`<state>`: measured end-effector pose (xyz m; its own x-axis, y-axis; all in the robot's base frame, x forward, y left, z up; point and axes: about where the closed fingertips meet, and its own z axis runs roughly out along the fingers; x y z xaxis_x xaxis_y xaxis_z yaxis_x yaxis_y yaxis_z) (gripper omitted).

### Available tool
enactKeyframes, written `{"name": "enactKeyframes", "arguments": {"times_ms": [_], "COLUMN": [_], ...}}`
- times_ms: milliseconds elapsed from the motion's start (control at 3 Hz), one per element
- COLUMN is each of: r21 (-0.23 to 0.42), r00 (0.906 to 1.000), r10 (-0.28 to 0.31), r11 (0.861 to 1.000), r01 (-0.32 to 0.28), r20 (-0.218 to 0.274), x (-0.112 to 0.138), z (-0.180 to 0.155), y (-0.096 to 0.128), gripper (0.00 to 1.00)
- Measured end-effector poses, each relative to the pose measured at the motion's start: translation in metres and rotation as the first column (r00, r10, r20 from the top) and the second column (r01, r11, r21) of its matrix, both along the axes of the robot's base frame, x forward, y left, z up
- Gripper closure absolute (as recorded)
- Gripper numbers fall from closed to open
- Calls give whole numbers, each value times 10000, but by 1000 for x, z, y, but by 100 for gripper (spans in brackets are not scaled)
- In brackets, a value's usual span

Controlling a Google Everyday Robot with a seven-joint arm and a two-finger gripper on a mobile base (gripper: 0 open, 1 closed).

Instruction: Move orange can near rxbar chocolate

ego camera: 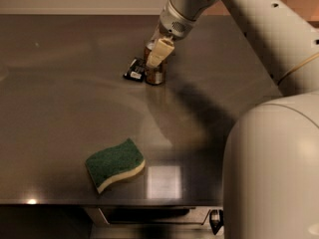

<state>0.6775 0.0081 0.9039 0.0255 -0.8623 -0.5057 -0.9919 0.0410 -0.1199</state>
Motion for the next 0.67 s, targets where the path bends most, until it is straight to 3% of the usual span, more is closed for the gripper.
{"name": "enactKeyframes", "arguments": {"times_ms": [333,667], "r21": [11,11], "r00": [10000,10000], "r10": [12,13], "r11": [10000,10000], "r01": [-12,-12], "r20": [-9,-10], "x": [1,1], "z": [-2,-2], "y": [2,2], "gripper": [0,0]}}
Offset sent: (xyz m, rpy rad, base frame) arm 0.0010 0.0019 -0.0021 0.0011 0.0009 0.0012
